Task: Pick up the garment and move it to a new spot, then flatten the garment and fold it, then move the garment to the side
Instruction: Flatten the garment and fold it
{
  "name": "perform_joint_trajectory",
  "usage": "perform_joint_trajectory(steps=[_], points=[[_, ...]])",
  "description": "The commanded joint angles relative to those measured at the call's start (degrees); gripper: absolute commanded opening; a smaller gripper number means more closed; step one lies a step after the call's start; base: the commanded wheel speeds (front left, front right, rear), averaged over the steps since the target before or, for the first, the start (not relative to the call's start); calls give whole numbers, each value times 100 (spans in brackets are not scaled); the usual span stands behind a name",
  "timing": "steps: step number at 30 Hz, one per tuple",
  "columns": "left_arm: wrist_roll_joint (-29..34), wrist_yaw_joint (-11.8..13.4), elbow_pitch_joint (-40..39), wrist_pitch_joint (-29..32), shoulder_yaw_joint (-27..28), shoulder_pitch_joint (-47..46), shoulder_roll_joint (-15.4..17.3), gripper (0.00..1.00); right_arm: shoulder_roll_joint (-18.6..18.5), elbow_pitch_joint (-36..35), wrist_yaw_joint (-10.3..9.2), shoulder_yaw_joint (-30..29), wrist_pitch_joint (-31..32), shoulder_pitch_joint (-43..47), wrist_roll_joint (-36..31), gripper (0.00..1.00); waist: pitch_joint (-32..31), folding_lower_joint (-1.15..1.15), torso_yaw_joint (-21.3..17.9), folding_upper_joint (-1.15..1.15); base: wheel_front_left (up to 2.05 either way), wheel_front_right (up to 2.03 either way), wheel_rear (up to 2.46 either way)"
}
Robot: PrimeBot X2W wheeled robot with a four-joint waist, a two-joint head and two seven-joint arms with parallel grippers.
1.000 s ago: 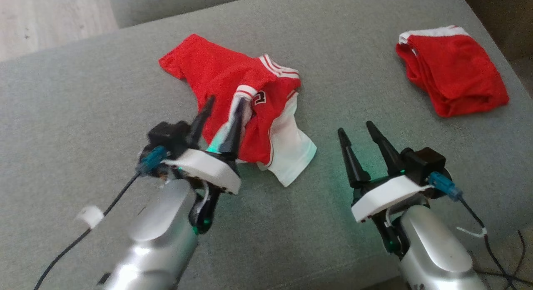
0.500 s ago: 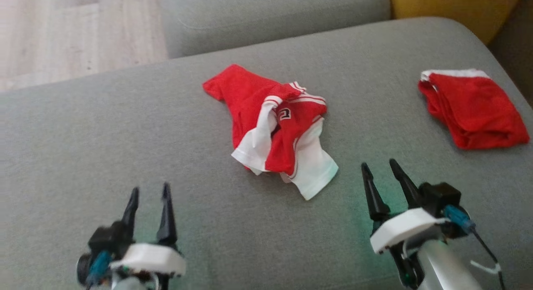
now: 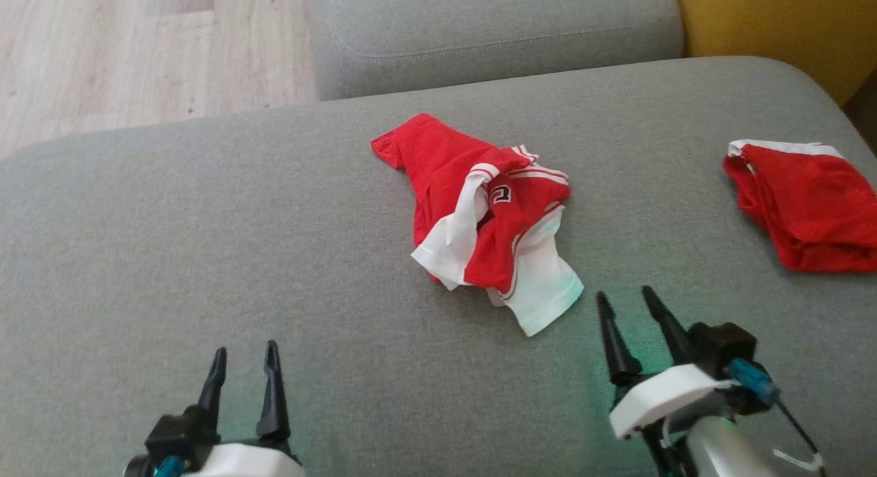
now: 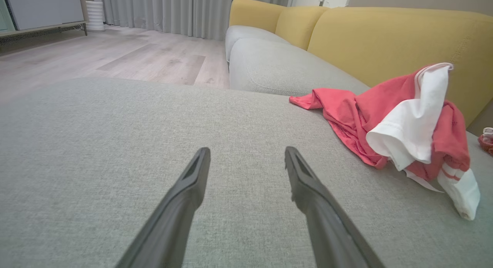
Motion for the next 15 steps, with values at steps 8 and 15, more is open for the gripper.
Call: perform_joint_trajectory(steps=[8,15], points=[[-114,-7,-100,-53,-102,-281,-5,100,11,-331,20,1063,-38,-1011,635,100,115,0,335,0,0,0,0],[-132,-58,-3,-53,-435,-366,-5,100,11,287,20,1541,-38,-1769,1757,100,241,0,808,0,0,0,0]])
